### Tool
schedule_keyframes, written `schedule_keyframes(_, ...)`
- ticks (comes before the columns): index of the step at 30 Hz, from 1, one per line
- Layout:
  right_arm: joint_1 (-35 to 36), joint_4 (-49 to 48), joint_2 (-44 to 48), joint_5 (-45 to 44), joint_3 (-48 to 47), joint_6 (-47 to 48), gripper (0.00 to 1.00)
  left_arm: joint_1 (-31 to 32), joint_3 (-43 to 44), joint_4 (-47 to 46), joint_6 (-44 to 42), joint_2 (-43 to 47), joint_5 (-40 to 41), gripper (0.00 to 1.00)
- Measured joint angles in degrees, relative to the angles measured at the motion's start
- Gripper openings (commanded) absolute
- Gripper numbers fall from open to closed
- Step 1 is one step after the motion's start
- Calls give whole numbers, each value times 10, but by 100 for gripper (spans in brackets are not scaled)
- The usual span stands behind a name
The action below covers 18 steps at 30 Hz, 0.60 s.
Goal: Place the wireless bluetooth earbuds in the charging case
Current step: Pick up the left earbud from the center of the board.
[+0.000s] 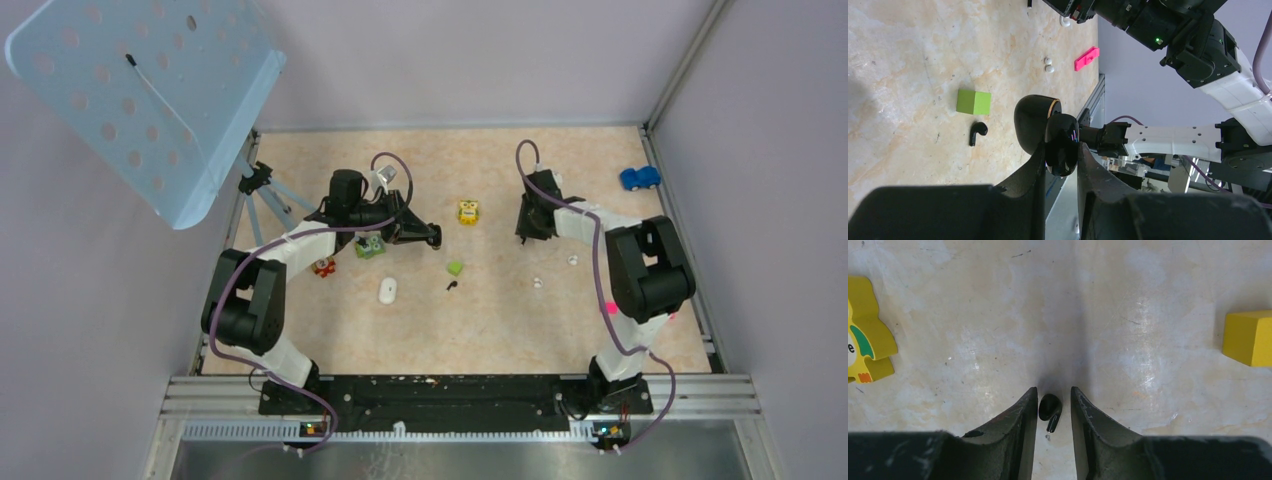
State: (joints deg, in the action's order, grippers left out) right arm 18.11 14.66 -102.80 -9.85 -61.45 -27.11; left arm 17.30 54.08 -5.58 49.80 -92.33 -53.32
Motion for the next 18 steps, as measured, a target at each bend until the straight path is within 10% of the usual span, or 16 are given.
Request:
schedule_keyframes(13,10,12,4,-19,4,1,28,0,0,0,0,0,0,0)
schedule_keyframes(18,12,12,8,-21,9,5,11,0,0,0,0,0,0,0)
